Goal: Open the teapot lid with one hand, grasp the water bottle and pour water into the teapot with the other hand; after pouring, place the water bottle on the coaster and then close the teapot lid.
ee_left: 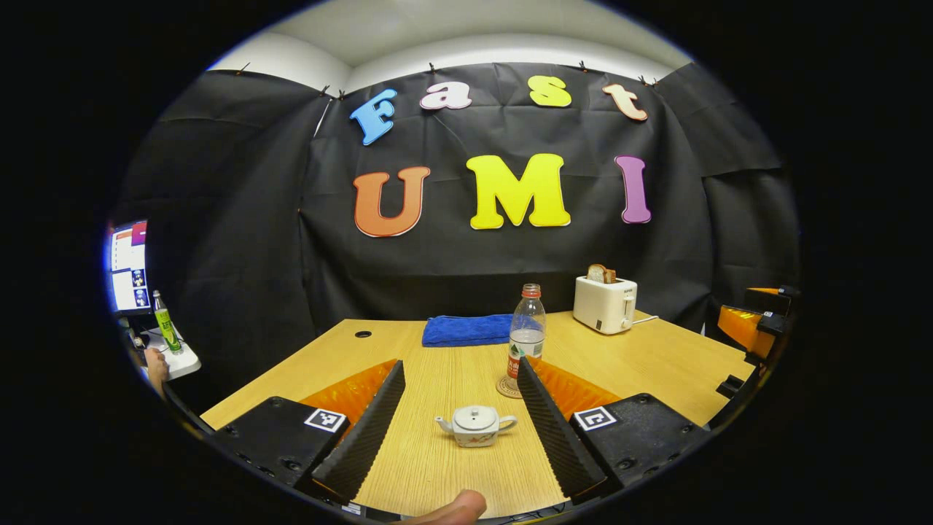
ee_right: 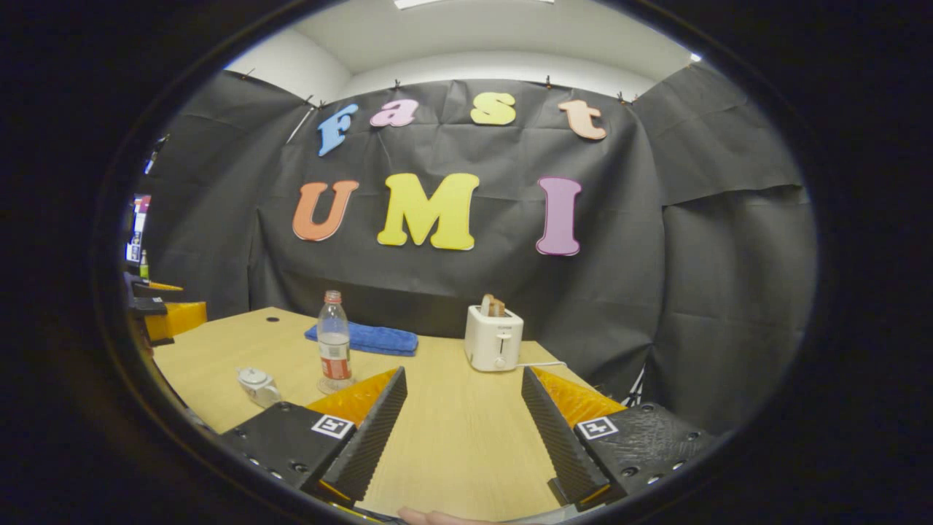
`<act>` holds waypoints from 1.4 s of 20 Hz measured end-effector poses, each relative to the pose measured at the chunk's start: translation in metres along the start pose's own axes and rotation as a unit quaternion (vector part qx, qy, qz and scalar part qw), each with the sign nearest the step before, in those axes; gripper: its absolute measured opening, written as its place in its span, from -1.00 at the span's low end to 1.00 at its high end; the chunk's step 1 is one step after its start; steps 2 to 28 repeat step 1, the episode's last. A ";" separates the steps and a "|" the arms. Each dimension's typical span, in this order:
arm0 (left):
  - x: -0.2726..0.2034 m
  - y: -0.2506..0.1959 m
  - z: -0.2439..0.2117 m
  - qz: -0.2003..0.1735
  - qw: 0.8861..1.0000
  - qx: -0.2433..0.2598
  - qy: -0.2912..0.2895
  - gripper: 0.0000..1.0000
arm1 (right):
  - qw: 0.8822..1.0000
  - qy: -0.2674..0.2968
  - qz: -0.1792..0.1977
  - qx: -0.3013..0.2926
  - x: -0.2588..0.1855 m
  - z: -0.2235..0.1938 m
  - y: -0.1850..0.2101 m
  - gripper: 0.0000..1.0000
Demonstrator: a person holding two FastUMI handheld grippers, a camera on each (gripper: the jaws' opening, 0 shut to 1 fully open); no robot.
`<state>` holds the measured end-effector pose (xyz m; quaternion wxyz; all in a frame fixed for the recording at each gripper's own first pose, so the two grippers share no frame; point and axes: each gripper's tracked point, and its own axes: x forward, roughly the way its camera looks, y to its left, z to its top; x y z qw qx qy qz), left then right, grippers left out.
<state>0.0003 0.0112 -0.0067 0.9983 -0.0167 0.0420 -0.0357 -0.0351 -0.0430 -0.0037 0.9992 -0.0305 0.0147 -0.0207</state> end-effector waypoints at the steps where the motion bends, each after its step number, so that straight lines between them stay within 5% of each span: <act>1: 0.000 0.001 -0.001 0.002 1.000 0.001 0.000 0.95 | 1.000 0.001 -0.005 0.002 0.001 0.000 -0.003 0.94; 28: 0.000 0.001 -0.001 0.002 1.000 0.001 0.000 0.95 | 1.000 0.001 -0.005 0.002 0.001 0.000 -0.003 0.94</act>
